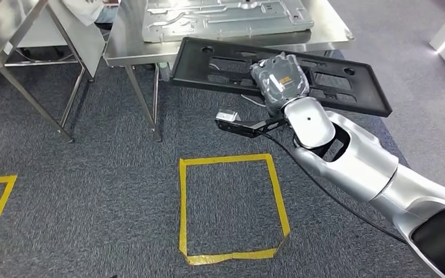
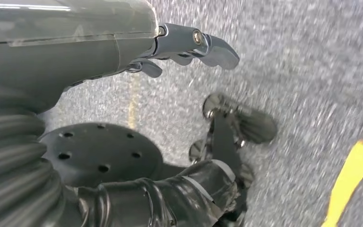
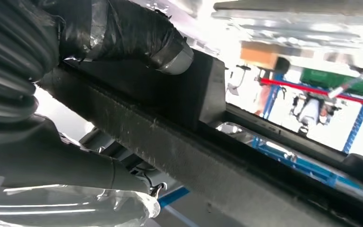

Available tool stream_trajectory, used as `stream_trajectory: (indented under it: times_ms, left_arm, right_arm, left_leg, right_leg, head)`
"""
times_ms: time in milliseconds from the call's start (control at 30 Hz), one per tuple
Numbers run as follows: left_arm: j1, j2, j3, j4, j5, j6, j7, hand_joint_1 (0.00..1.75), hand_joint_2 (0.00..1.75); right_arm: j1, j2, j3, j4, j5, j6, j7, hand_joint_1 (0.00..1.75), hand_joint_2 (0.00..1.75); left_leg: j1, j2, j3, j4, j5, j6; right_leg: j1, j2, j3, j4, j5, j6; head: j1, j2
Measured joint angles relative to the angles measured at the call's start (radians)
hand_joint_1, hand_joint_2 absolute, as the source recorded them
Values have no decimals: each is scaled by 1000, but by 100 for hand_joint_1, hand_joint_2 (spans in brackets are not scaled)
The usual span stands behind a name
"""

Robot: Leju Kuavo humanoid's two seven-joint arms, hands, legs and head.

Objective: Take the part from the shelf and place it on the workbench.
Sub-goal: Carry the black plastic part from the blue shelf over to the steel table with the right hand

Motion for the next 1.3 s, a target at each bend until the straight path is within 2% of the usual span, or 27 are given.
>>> stream_trajectory:
  times_ms: [67,100,167,200,233,267,300,333,400,433,500,567,633,700,733,767,800,867,933,1033,1100,1167,1233,1267,1300]
  left_arm:
    - [2,1,-4,0,-3,-2,0,0,175]
    - [2,1,-6,0,-6,-5,1,0,175]
    - [1,1,-9,0,-11,-10,3,0,175]
    - [1,1,-10,0,-11,-11,4,0,175]
    - [1,1,-12,0,-12,-12,5,0,175]
    - [1,1,-15,0,-12,-12,6,0,175]
    - [1,2,-18,0,-12,-13,7,0,175]
    - [0,2,-20,0,-12,-13,7,0,175]
    - [-2,3,-26,0,-11,-15,7,0,175]
    - [-3,4,-28,0,-11,-16,7,0,175]
    - [-3,5,-31,0,-9,-19,7,0,175]
    - [-1,5,-32,0,-5,-24,7,0,175]
    - [-2,5,-32,0,-1,-27,8,0,175]
    - [-4,6,-32,0,4,-29,10,0,175]
    - [-4,6,-32,0,7,-29,12,0,175]
    - [-4,6,-32,0,11,-30,15,0,175]
    - [-3,6,-32,0,14,-30,18,0,175]
    - [-3,6,-32,0,19,-29,21,0,175]
    - [-4,6,-32,0,22,-26,21,0,175]
    - [-3,6,-32,0,29,-20,19,0,175]
    - [-1,7,-32,0,33,-18,16,0,175]
    - [0,8,-32,0,35,-16,15,0,175]
    - [-1,7,-32,0,37,-14,15,0,175]
    - [-1,7,-32,0,38,-13,15,0,175]
    - [0,8,-32,0,39,-12,16,0,175]
  right_arm:
    - [-3,0,0,0,5,8,4,175,175]
    - [-5,1,-1,0,8,14,6,175,175]
    - [-9,6,-1,0,13,25,7,175,175]
    - [-10,11,-1,1,14,30,6,175,175]
    - [-11,17,-1,2,15,32,5,175,175]
    - [-12,25,-1,4,15,33,4,175,175]
    - [-16,32,-1,5,15,33,2,175,175]
    - [-21,39,-1,7,15,33,0,175,175]
    - [-35,49,-1,10,15,33,-2,175,175]
    - [-40,52,-1,11,15,33,-3,175,175]
    - [-46,59,-1,15,15,33,-6,175,175]
    - [-50,67,0,19,15,34,-12,175,175]
    - [-59,73,0,25,14,33,-16,175,175]
    - [-64,80,2,33,12,32,-19,175,175]
    - [-63,83,3,37,11,32,-22,175,175]
    - [-62,87,5,42,10,31,-24,175,175]
    - [-61,89,6,46,9,31,-26,175,175]
    - [-63,95,6,53,7,29,-29,175,175]
    - [-69,104,6,60,6,27,-35,175,175]
    - [-72,115,7,70,5,22,-44,175,175]
    - [-73,123,8,78,6,21,-46,175,175]
    - [-74,132,8,84,6,19,-46,175,175]
    - [-74,139,12,90,7,18,-48,175,175]
    - [-74,142,15,94,7,18,-50,175,175]
    - [-73,144,18,98,7,17,-52,175,175]
  left_leg:
    - [2,3,-11,22,-17,-10]
    - [3,5,-27,59,-40,-14]
    - [5,9,-84,181,-100,-22]
    - [6,10,-113,240,-121,-24]
    - [7,10,-130,274,-126,-24]
    - [7,10,-130,271,-112,-23]
    - [6,10,-111,228,-82,-19]
    - [5,10,-78,159,-46,-14]
    - [-2,11,-16,35,-5,-1]
    - [-5,11,-1,4,-1,4]
    - [-9,9,4,-9,-1,9]
    - [-3,9,12,-22,6,16]
    - [4,10,20,-35,13,25]
    - [3,10,20,-35,13,29]
    - [4,10,20,-35,12,30]
    - [4,9,20,-33,11,30]
    - [5,7,20,-30,9,29]
    - [7,2,19,-19,1,21]
    - [5,-1,11,-4,-9,9]
    - [5,-3,4,-1,-10,-6]
    - [8,1,-7,25,-29,-16]
    - [9,6,-52,120,-78,-24]
    - [10,8,-115,241,-121,-28]
    - [10,9,-132,269,-121,-29]
    - [10,9,-132,261,-106,-29]
  right_leg:
    - [-2,-2,1,-4,4,-13]
    - [-4,-3,2,-7,5,-18]
    - [-3,-3,2,-7,5,-25]
    - [-1,-3,2,-7,4,-26]
    - [1,-3,2,-7,3,-27]
    - [2,-3,2,-6,3,-28]
    - [4,-3,3,-6,2,-28]
    - [5,-3,5,-6,1,-28]
    - [8,-5,7,-8,0,-25]
    - [8,-6,7,-9,0,-21]
    - [8,-8,8,-14,2,-11]
    - [8,-8,5,-9,-5,-1]
    - [8,-6,-25,57,-44,6]
    - [5,-4,-87,187,-99,12]
    - [3,-4,-114,237,-111,15]
    - [0,-5,-127,257,-106,18]
    - [-3,-5,-121,237,-84,20]
    - [-9,-5,-66,115,-20,22]
    - [-8,-3,-19,16,11,19]
    - [-4,-3,-13,-1,11,3]
    - [-6,-8,-10,-7,14,-10]
    - [-8,-13,-7,-11,15,-19]
    - [-6,-21,-7,-11,14,-23]
    - [-5,-24,-6,-10,13,-24]
    - [-4,-28,-6,-10,12,-24]
  head:
    - [-3,0]
    - [-6,0]
    - [-12,0]
    - [-12,0]
    - [-12,0]
    - [-12,0]
    - [-13,0]
    - [-13,0]
    - [-12,0]
    - [-12,0]
    - [-12,0]
    - [-12,0]
    - [-9,0]
    - [-7,0]
    - [-7,0]
    - [-7,0]
    - [-7,0]
    - [-7,0]
    - [-7,0]
    - [-9,0]
    - [-12,0]
    - [-18,0]
    - [-21,0]
    - [-21,0]
    - [-21,0]
